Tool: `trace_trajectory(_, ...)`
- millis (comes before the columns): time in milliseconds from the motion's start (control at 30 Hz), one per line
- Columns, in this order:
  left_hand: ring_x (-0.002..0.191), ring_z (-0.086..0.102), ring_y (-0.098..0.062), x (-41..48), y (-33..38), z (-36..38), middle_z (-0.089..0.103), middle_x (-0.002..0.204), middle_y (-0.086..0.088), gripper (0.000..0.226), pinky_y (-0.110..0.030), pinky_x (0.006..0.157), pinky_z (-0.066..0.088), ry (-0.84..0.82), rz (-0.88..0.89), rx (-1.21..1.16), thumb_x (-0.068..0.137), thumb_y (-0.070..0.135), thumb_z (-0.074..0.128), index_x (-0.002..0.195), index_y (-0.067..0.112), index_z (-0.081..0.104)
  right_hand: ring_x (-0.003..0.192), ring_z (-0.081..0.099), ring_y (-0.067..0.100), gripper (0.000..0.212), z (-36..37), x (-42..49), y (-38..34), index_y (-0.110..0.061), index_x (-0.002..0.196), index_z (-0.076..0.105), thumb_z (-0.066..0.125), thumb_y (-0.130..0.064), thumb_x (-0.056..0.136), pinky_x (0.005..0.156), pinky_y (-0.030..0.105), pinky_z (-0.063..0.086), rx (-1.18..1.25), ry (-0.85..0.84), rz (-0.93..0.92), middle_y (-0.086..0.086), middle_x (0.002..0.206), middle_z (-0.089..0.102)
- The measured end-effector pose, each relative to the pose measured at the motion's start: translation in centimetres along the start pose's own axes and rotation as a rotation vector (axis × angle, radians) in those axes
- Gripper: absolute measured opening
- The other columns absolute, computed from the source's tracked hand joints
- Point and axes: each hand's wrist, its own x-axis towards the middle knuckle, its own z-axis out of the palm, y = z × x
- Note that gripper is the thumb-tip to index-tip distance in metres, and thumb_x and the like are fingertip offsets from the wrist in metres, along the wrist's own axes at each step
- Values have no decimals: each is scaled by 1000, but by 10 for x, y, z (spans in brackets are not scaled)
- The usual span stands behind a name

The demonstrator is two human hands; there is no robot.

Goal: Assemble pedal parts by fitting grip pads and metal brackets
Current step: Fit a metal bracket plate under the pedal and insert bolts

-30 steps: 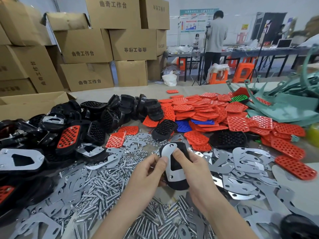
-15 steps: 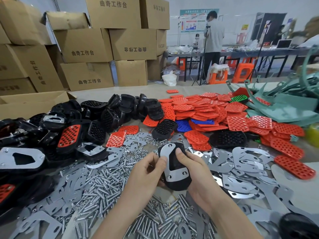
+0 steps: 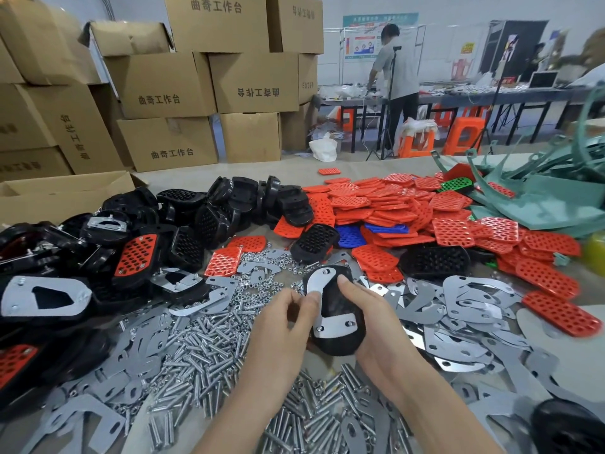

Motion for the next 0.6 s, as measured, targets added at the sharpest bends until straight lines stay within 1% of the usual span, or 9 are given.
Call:
trace_trajectory(33, 63, 59, -7, -1, 0, 1, 66, 74, 1, 41, -19, 58, 45, 30, 21, 23, 95, 56, 52, 80, 19, 61, 93, 73, 31, 27, -1, -1, 0, -6, 117, 74, 67, -20, 95, 83, 43, 59, 11, -26, 7, 18, 111, 77)
trace_trajectory(100, 62, 56, -5, 0, -1, 1, 65, 74, 4, 37, -17, 55, 41, 70, 43, 36, 97, 53, 52, 80, 21, 61, 92, 72, 31, 29, -2, -3, 0, 1, 120, 69, 61, -2, 93, 80, 43, 61, 24, -117, 18, 23, 110, 73)
trace_trajectory(167, 57, 51, -2, 2, -2, -1, 62, 69, 8, 36, -15, 53, 38, 99, 50, 7, 98, 50, 54, 78, 20, 60, 98, 72, 34, 35, -4, -5, -2, 4, 121, 67, 55, 9, 88, 80, 47, 62, 58, -239, 26, 26, 113, 71)
trace_trajectory(267, 53, 51, 3, 3, -1, -4, 60, 63, 20, 35, -10, 50, 37, 107, 43, -14, 98, 49, 54, 77, 22, 60, 121, 64, 44, 46, -6, -6, -4, 8, 128, 61, 59, 5, 83, 92, 55, 60, 82, -329, 6, 33, 128, 64)
trace_trajectory(367, 55, 54, 4, 3, -2, -4, 63, 66, 18, 36, -9, 49, 39, 109, 47, -19, 98, 51, 54, 79, 22, 61, 127, 60, 46, 45, -5, -6, -5, 9, 131, 60, 61, 3, 86, 93, 53, 60, 88, -348, 5, 32, 134, 62)
trace_trajectory(433, 61, 58, 2, 3, -2, -5, 66, 71, 13, 34, -12, 52, 41, 119, 65, 12, 98, 53, 53, 81, 25, 62, 124, 63, 45, 41, -4, -6, -4, 8, 131, 61, 55, 4, 91, 95, 54, 59, 89, -329, 11, 32, 132, 63)
trace_trajectory(500, 70, 60, -1, 2, 0, -9, 66, 79, 14, 27, -17, 57, 44, 119, 102, 79, 99, 54, 49, 88, 32, 61, 109, 70, 38, 38, -3, -5, -5, 7, 127, 66, 51, 6, 91, 85, 47, 63, 119, -297, 18, 32, 127, 66)
trace_trajectory(533, 70, 60, -1, 1, 2, -13, 65, 81, 17, 24, -17, 58, 42, 113, 123, 107, 99, 54, 47, 92, 35, 60, 101, 72, 34, 37, -4, -4, -6, 5, 122, 70, 51, 6, 90, 79, 43, 63, 146, -280, 24, 31, 123, 69)
trace_trajectory(600, 61, 55, 1, 0, 4, -24, 62, 75, 23, 19, -14, 54, 40, 97, 144, 147, 101, 52, 44, 96, 38, 56, 92, 75, 30, 35, -6, -2, -6, 1, 110, 78, 52, 7, 86, 74, 40, 63, 200, -229, 32, 26, 114, 73)
